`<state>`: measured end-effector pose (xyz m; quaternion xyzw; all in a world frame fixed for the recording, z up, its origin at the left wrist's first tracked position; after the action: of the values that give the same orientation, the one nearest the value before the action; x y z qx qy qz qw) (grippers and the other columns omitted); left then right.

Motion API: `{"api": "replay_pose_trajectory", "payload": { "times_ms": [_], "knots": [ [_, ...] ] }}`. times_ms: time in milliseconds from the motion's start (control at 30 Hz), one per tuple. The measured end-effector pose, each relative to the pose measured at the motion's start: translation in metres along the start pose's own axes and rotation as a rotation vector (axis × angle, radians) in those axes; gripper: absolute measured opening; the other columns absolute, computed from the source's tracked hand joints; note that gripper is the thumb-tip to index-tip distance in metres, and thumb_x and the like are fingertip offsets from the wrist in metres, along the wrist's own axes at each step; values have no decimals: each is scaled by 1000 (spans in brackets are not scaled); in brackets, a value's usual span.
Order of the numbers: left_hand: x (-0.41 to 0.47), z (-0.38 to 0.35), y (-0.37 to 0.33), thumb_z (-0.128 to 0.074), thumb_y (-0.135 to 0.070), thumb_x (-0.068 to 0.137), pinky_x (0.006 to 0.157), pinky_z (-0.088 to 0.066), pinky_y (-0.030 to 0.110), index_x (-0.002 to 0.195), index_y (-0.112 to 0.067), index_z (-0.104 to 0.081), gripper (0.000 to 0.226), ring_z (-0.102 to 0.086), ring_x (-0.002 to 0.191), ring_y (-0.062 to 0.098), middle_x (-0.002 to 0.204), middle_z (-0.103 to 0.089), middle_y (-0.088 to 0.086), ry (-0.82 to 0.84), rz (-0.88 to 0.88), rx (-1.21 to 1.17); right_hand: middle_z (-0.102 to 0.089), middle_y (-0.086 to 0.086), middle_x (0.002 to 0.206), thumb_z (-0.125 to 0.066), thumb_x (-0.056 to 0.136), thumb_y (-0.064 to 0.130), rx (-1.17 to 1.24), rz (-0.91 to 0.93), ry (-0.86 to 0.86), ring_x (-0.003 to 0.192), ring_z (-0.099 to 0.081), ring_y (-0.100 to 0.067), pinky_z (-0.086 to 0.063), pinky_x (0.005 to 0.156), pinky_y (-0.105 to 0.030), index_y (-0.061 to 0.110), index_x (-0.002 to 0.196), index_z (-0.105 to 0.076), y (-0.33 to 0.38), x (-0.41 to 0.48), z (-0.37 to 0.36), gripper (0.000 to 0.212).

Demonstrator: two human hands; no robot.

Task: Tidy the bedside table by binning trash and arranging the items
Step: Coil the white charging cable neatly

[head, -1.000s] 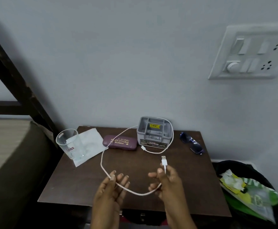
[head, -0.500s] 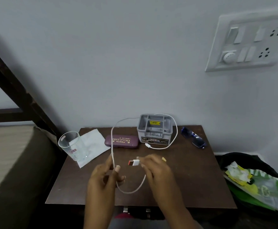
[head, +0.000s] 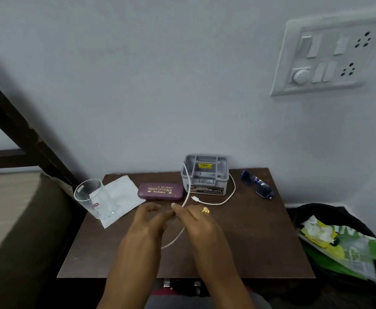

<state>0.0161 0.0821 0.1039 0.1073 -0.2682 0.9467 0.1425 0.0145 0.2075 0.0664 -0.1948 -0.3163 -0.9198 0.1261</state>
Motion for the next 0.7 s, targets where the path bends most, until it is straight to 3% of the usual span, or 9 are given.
{"api": "replay_pose_trajectory", "payload": {
  "times_ms": [133, 200, 300, 367, 433, 533, 633, 700],
  "knots": [
    [8, 8, 5, -62, -15, 84, 62, -41, 10, 102, -45, -62, 35, -54, 85, -15, 89, -60, -21, -19, 6, -73, -60, 9, 108, -48, 85, 12, 120, -86, -58, 100, -56, -3, -47, 85, -17, 24, 123, -56, -2, 3, -4, 41],
    [14, 13, 10, -67, -15, 82, 66, -48, 15, 91, -43, -63, 30, -60, 83, -7, 90, -65, -24, -47, 49, -190, -58, 17, 97, -52, 89, 9, 283, -189, -73, 93, -55, 4, -43, 81, -10, 22, 113, -62, -3, 6, -4, 29],
    [26, 15, 15, -76, -10, 72, 66, -46, 7, 79, -35, -67, 27, -64, 76, -5, 87, -68, -24, -81, 120, -331, -56, 15, 89, -57, 89, 21, 383, -282, -82, 85, -56, -5, -45, 71, -17, 18, 87, -59, -2, 12, -2, 3],
    [34, 15, 15, -77, -9, 70, 64, -43, 3, 78, -22, -71, 16, -65, 73, -6, 82, -71, -20, -78, 140, -414, -57, 11, 103, -54, 89, 24, 213, -230, -124, 101, -51, -8, -45, 81, -20, 21, 90, -61, -6, 13, -3, 8],
    [41, 15, 12, -76, -9, 71, 64, -44, 3, 78, -16, -71, 11, -67, 73, -5, 81, -72, -16, -45, 151, -490, -63, 9, 102, -45, 90, 32, 110, -157, -118, 109, -49, -5, -41, 91, -21, 25, 93, -64, -9, 13, -4, 21],
    [49, 12, 8, -74, -13, 76, 72, -47, 8, 85, -22, -70, 14, -67, 83, -1, 85, -73, -9, -43, 139, -519, -65, 10, 91, -49, 93, 27, 328, -248, -137, 89, -57, -5, -46, 78, -22, 27, 95, -66, -8, 15, -1, 16],
    [46, 8, 2, -67, -23, 83, 81, -46, 18, 98, -25, -65, 15, -61, 94, 0, 99, -67, -11, -249, 267, -634, -69, 10, 87, -57, 91, 22, 515, -400, -280, 83, -61, 0, -46, 70, -14, 27, 94, -70, -5, 17, 7, 14],
    [32, 0, 0, -58, -27, 89, 69, -44, 19, 88, -23, -58, 5, -57, 75, 5, 80, -62, -11, -407, 528, -909, -71, 9, 80, -59, 90, 23, 633, -526, -358, 79, -64, -1, -48, 70, -13, 33, 84, -69, -6, 18, 14, 16]
  ]
}}
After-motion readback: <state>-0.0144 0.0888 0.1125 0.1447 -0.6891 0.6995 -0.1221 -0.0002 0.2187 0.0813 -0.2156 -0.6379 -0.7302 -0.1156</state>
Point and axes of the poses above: each hand's wrist, its own x-axis towards the middle knuckle, its own z-axis out of the back of the hand, y = z × x, the point moved 1 cm from there along x, towards the middle knuckle
